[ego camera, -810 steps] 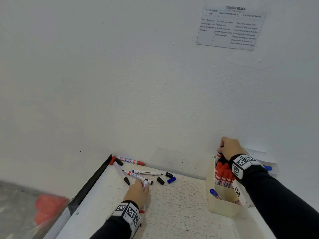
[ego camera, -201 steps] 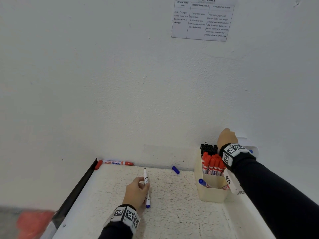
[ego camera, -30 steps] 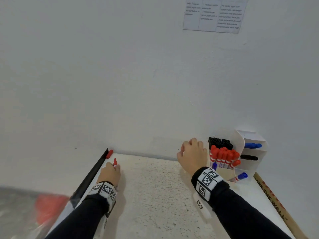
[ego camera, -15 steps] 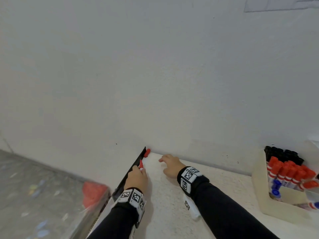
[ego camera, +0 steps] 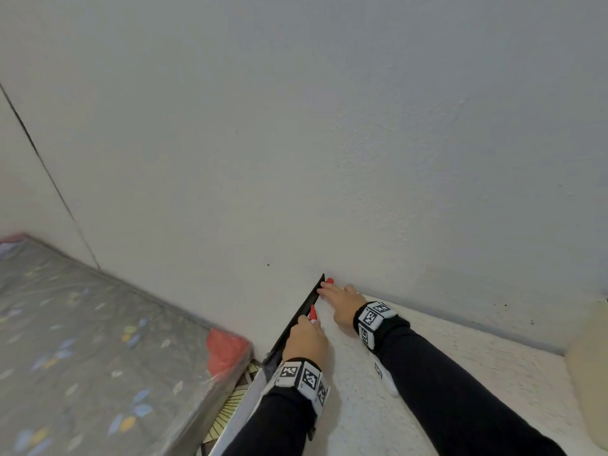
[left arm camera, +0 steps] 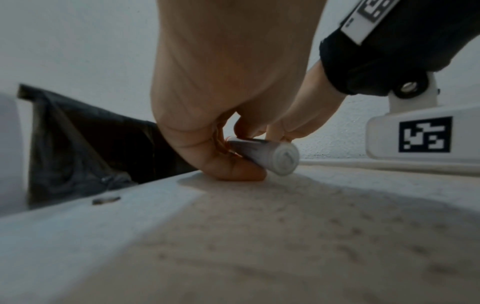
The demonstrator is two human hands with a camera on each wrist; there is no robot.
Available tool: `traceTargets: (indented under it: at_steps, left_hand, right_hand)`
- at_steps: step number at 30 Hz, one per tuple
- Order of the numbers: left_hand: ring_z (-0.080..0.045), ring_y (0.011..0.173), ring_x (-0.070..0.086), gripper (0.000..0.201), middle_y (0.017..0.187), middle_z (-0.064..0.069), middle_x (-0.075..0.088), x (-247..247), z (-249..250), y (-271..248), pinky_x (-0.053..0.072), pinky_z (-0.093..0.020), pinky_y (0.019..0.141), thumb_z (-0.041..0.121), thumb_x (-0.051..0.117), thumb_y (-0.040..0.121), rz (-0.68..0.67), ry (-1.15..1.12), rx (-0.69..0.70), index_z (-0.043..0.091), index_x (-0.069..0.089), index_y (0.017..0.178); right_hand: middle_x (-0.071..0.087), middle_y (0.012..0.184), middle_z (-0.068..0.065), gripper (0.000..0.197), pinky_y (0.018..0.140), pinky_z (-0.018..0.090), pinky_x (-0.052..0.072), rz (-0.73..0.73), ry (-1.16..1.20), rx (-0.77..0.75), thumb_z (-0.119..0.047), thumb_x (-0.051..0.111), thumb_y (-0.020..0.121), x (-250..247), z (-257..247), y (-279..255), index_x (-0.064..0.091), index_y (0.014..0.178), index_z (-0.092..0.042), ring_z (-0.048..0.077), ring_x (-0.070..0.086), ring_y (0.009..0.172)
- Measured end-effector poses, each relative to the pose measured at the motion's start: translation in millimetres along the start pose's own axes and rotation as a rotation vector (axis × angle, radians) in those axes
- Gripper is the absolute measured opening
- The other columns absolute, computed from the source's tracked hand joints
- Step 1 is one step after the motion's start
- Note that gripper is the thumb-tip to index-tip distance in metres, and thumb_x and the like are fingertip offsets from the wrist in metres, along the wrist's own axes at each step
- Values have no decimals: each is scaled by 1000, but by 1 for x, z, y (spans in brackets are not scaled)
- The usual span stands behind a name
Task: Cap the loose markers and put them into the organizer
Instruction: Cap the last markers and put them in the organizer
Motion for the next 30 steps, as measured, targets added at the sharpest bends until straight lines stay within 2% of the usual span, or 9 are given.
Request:
traceTargets:
  at_steps: [7, 13, 16, 18, 20, 22, 24, 26, 30]
  left_hand:
    - [-26, 104, 59, 32, 116, -12, 58, 2, -1, 2, 46, -33, 82, 29, 29, 99, -4, 9, 17, 6, 47, 113]
    - [-28, 104, 59, 32, 114, -13, 59, 2, -2, 3, 47, -35, 85, 31, 29, 98, -10, -6, 7, 7, 46, 112]
    - [-27, 103, 59, 33, 113, -11, 59, 2, -3, 3, 48, -36, 86, 32, 29, 97, -15, 1, 15, 9, 47, 111]
    - [-27, 102, 59, 32, 113, -9, 59, 1, -1, 1, 47, -35, 83, 33, 30, 97, -1, 21, 44, 11, 48, 112]
    - [-24, 101, 59, 32, 112, -6, 60, 0, 1, 1, 46, -33, 79, 34, 30, 97, 26, 22, 93, 14, 49, 113]
    - [-21, 103, 57, 31, 113, -3, 59, -1, 2, 0, 43, -31, 78, 34, 31, 97, 41, -3, 139, 17, 50, 114]
    - [-20, 105, 55, 30, 114, -2, 57, -2, 3, 0, 42, -30, 80, 34, 31, 97, 58, -20, 163, 19, 50, 115]
    - [-19, 105, 55, 31, 114, -2, 56, -1, 2, 1, 43, -32, 83, 35, 31, 98, 63, -26, 174, 20, 50, 117]
    - [-15, 97, 56, 29, 106, 3, 55, 3, 2, -3, 48, -33, 82, 36, 33, 97, 92, -50, 239, 26, 54, 114]
  right_hand:
    - [30, 146, 3, 53, 102, 41, 37, 78, -49, 44, -29, 37, 94, 8, 8, 10, 21, 145, -33, 30, 32, 127]
    - [36, 142, 3, 45, 101, 41, 38, 104, -32, 120, -32, 34, 95, 8, 16, 4, 32, 140, -23, 29, 34, 125]
    - [52, 124, 6, 26, 91, 37, 44, 192, 71, 152, -29, 42, 92, 4, 18, 2, 49, 114, -17, 27, 48, 112]
    - [57, 108, 7, 9, 80, 30, 44, 215, 97, 169, -27, 47, 90, 1, 19, -4, 46, 84, -20, 24, 53, 96]
    - [59, 100, 8, 27, 76, 29, 44, 224, 100, 191, -25, 53, 88, -1, 22, -11, 35, 68, -22, 22, 54, 86]
    - [60, 97, 7, 24, 77, 30, 46, 246, 125, 201, -27, 53, 90, -3, 25, -18, 39, 72, -20, 22, 54, 84]
    - [56, 99, 4, 6, 80, 30, 45, 292, 174, 211, -24, 49, 93, -6, 28, -25, 47, 91, -18, 20, 53, 88]
    - [53, 108, 3, 16, 86, 30, 45, 345, 208, 193, -16, 47, 93, -11, 34, -31, 52, 108, -19, 20, 54, 99]
    - [45, 100, -5, 19, 92, 30, 44, 365, 241, 20, -10, 51, 91, -22, 37, -42, 58, 105, -20, 17, 52, 103]
Point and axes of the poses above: each hand's wrist, its own y-axis towards the middle knuckle, its own x-axis out of the palm, z = x × y, the point moved 2 cm from there along y, towards the middle knuckle
